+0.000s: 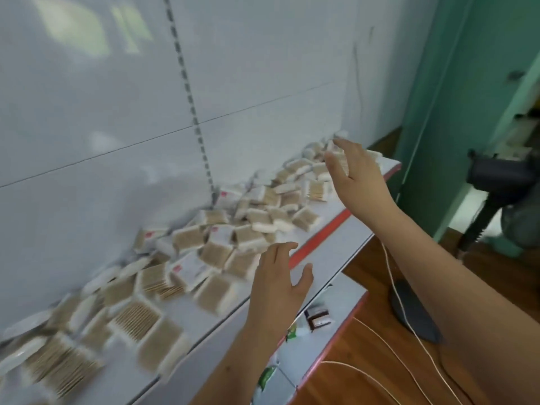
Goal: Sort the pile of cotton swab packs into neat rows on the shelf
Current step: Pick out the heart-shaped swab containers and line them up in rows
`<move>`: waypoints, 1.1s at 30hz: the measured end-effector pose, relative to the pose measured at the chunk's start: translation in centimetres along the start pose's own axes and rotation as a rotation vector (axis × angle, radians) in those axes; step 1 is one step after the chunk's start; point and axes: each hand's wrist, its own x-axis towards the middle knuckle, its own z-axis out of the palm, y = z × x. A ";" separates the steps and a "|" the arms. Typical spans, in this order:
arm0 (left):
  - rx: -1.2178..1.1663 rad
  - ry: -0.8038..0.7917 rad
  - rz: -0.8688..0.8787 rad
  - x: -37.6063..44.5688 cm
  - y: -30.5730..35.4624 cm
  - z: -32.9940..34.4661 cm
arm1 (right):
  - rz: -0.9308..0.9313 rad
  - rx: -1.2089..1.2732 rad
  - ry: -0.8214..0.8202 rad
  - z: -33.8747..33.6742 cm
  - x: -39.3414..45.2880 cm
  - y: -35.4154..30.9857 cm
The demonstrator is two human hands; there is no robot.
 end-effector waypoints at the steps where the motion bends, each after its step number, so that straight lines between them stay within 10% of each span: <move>1: 0.002 -0.018 0.019 1.3 0.4 1.5 | 0.015 -0.005 0.015 -0.5 1.0 1.5; 20: 0.133 0.002 0.090 32.9 0.4 22.8 | 0.126 -0.091 -0.079 -0.8 27.6 24.5; 33: 0.696 0.036 -0.091 41.4 -4.1 31.0 | 0.035 -0.092 -0.557 13.1 39.9 42.3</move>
